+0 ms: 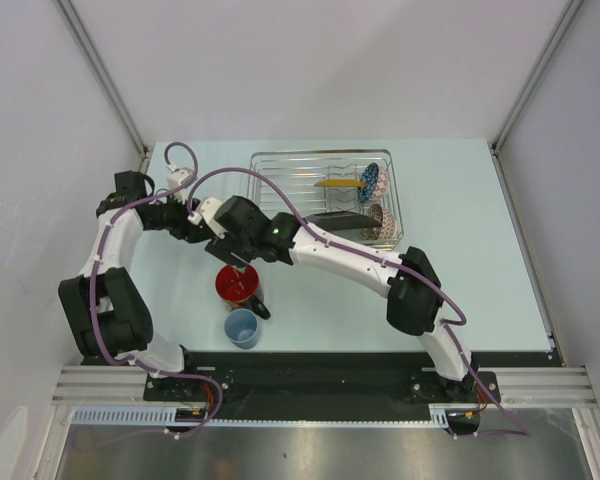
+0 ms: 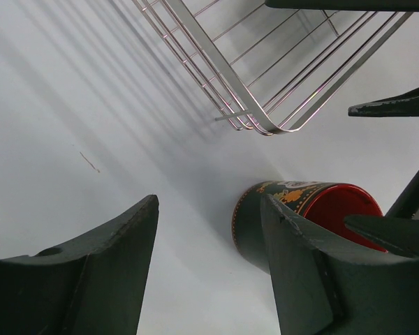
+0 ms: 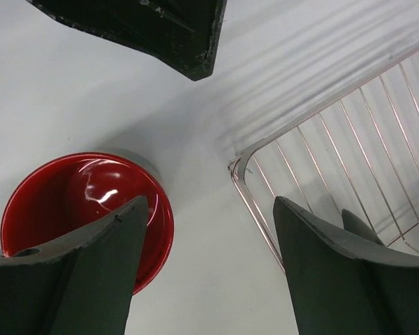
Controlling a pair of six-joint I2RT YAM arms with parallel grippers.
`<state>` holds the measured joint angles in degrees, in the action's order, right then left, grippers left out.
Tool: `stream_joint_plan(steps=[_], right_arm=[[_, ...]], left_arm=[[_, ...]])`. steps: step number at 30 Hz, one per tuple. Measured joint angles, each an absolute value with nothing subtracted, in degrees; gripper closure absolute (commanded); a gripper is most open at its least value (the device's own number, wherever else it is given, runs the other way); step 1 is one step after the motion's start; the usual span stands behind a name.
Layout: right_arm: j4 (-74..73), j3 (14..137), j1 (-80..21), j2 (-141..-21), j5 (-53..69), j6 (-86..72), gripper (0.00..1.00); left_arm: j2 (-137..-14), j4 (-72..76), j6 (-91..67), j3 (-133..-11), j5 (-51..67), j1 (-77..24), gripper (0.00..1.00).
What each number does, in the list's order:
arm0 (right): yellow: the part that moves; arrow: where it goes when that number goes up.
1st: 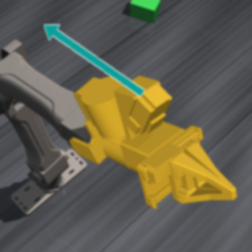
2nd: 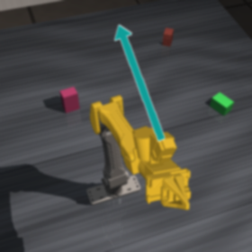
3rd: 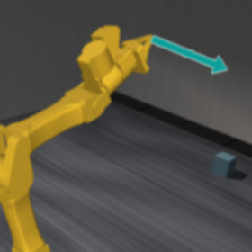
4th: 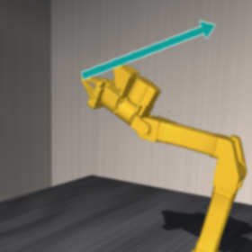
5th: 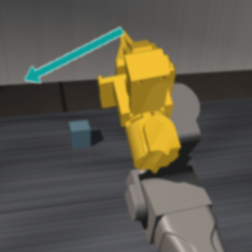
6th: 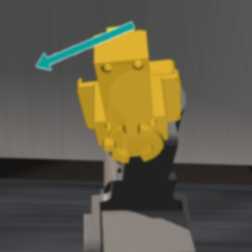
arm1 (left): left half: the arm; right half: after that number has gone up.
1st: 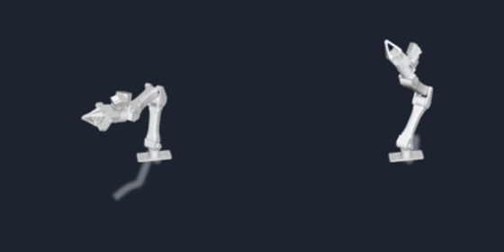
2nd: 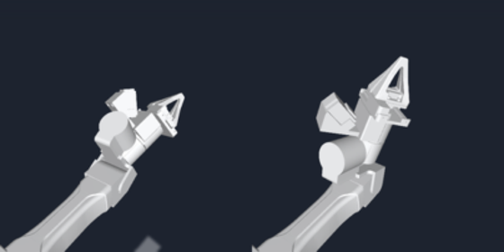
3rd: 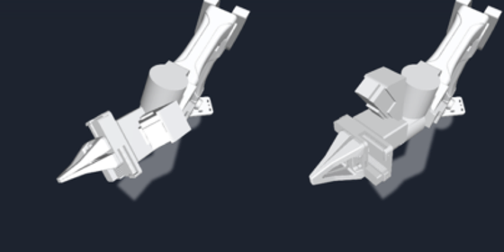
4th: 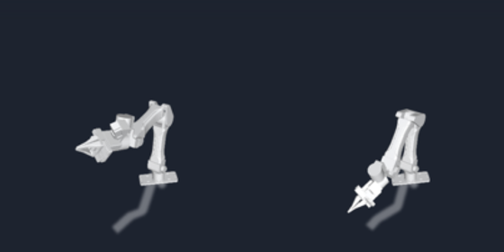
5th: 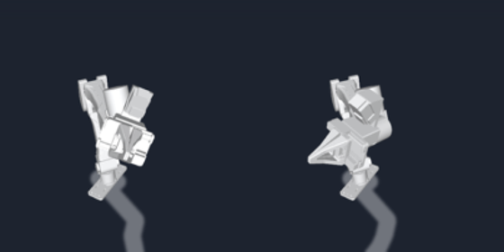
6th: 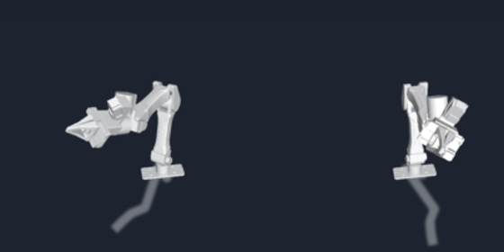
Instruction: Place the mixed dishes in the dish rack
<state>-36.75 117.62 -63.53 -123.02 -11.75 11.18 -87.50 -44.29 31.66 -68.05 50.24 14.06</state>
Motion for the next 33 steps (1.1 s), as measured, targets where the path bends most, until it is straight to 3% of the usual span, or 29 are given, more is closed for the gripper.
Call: stream_joint_plan(steps=[6,13,18,29,32,33], right_arm=[[-36.40,116.36,-63.09,-124.66,-9.82,11.14,0.26],[-36.64,114.76,-62.61,-127.92,-7.22,10.02,0.44],[-37.12,114.17,-62.61,-128.11,-6.31,9.02,0.48],[-36.95,114.24,-62.54,-130.26,-3.77,8.10,0.69],[-36.67,115.15,-62.15,-131.68,-1.65,7.31,0.81],[-36.62,115.55,-61.80,-131.96,-0.73,6.87,0.95]], left_arm=[[-87.39,-44.31,32.08,-68.03,50.24,14.20,0.34],[-87.37,-44.84,32.67,-68.03,50.24,14.92,0.34],[-87.37,-45.54,33.12,-68.03,50.35,15.25,0.34],[-87.24,-45.80,33.61,-68.03,50.81,15.38,0.34],[-87.15,-45.93,33.67,-68.03,50.85,15.40,0.34],[-87.11,-46.02,33.67,-68.03,50.85,15.40,0.34]])
